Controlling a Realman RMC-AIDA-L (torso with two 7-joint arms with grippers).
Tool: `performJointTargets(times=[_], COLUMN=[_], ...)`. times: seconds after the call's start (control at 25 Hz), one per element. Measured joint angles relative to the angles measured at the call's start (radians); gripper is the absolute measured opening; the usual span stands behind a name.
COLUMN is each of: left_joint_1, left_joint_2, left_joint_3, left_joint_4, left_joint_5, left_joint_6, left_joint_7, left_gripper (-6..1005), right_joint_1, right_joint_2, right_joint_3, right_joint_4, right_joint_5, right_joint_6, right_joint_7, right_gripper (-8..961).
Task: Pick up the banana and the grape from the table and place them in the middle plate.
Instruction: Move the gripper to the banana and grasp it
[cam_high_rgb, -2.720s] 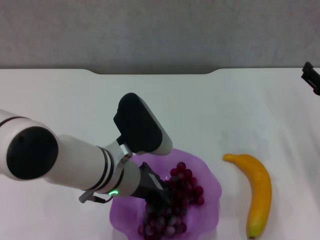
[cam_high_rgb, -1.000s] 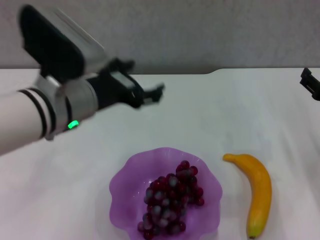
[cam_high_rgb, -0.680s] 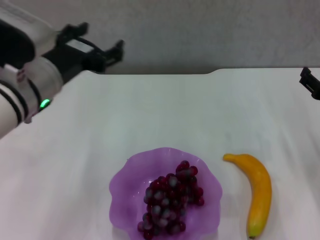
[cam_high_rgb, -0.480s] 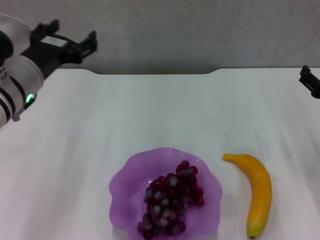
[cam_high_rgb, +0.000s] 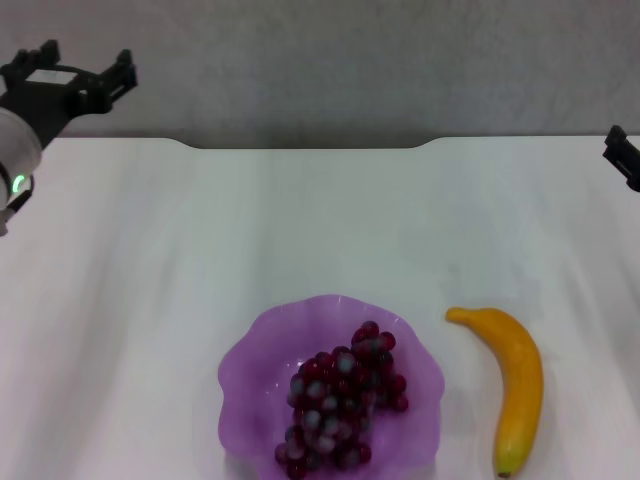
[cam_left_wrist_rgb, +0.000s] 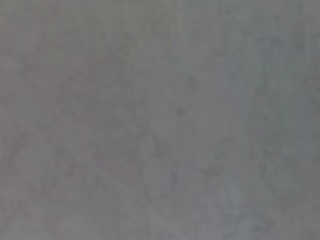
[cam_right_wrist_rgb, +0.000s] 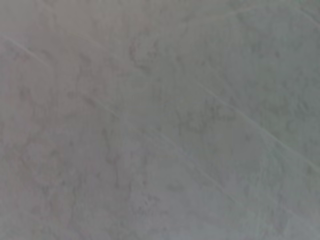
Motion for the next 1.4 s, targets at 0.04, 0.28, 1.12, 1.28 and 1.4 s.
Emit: performJointTargets(times=[0.04, 0.28, 1.12, 1.28, 1.4], left_joint_1=[0.0, 0.011, 0.059, 0.06, 0.061], left_joint_2=[0.001, 0.003, -0.022, -0.025, -0.028], left_joint_3=[-0.013, -0.032, -0.08, -0.081, -0.082], left_joint_4=[0.009, 0.018, 0.008, 0.006, 0.003], left_joint_5=[-0.006, -0.005, 0.0, 0.0, 0.0], left_joint_6=[0.007, 0.013, 0.021, 0.021, 0.021], left_joint_7=[0.0, 0.006, 0.073, 0.077, 0.088], left_gripper=[892, 891, 891, 891, 891], right_joint_1=[-0.002, -0.01, -0.028, -0.037, -0.037], right_joint_2=[0.001, 0.002, 0.0, -0.001, -0.002], right_joint_3=[0.001, -0.002, -0.071, -0.075, -0.075], right_joint_4=[-0.001, 0.001, -0.441, -0.499, -0.502], right_joint_5=[0.001, 0.024, -0.032, -0.037, -0.037], right_joint_6=[0.0, 0.013, 0.786, 0.885, 0.932], right_joint_7=[0.001, 0.003, -0.007, -0.007, -0.005], right_gripper=[863, 862, 861, 861, 861])
